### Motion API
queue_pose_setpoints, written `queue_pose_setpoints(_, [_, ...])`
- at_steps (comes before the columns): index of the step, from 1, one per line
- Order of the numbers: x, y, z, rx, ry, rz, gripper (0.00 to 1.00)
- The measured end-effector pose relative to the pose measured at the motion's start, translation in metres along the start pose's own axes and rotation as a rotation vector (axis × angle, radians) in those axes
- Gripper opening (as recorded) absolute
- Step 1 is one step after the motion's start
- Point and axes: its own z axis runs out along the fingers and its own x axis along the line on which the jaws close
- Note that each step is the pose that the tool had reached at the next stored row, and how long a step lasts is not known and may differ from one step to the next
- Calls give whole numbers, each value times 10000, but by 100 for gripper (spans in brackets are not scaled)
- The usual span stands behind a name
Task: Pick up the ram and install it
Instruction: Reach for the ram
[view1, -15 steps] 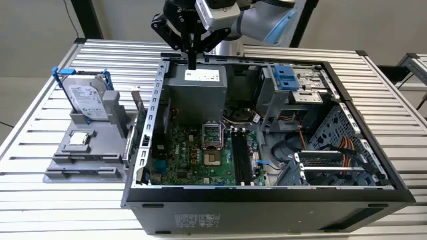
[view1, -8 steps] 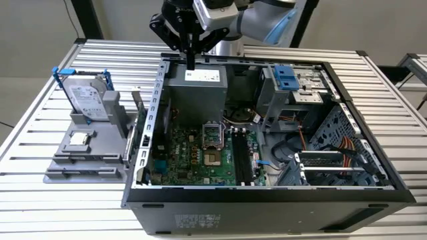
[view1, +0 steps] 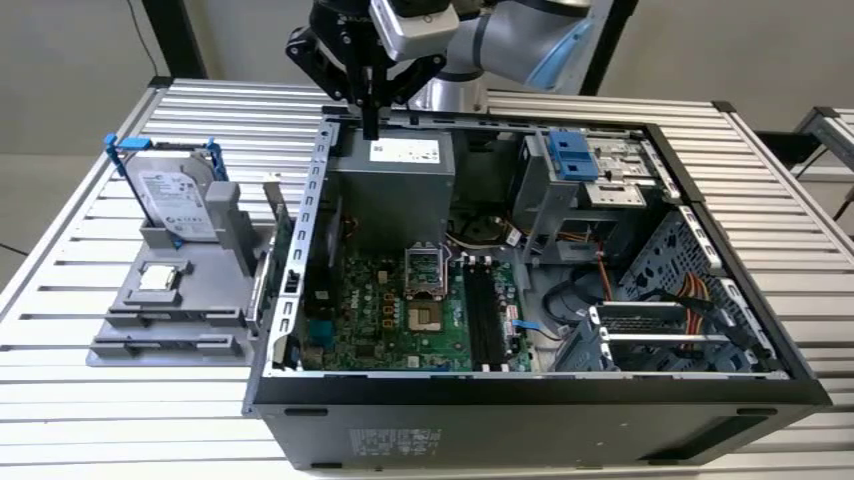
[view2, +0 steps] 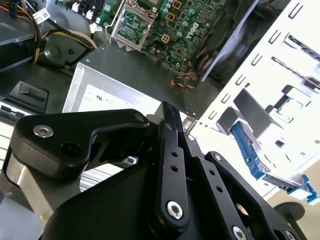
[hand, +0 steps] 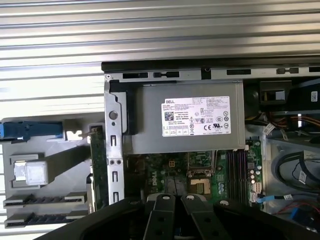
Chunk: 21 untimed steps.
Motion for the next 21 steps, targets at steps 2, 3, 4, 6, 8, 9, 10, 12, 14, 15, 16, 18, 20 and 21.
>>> queue_pose_setpoints(2, [21,-1,0,-1,0,0,0])
queue_pose_setpoints(3, [32,-2,0,-1,0,0,0])
queue_pose_setpoints(4, [43,-3,-1,-1,-1,0,0])
queue_pose_setpoints(6, [63,-4,-1,0,0,-1,0])
queue_pose_setpoints(8, [86,-6,-2,-1,-1,0,0])
queue_pose_setpoints(9, [98,-7,-2,0,0,0,0])
queue_pose_setpoints(10, [110,-8,-2,-1,-1,0,0])
queue_pose_setpoints(12, [133,-9,-3,0,0,0,0])
queue_pose_setpoints(14, [158,-11,-3,0,0,0,0])
queue_pose_setpoints(15, [170,-12,-3,-1,0,0,0])
queue_pose_setpoints(16, [181,-13,-4,0,0,0,0])
queue_pose_setpoints(18, [203,-14,-4,0,4,-2,0])
queue_pose_setpoints(20, [227,-16,-5,0,9,-5,0])
queue_pose_setpoints(21, [238,-17,-6,1,17,-8,0])
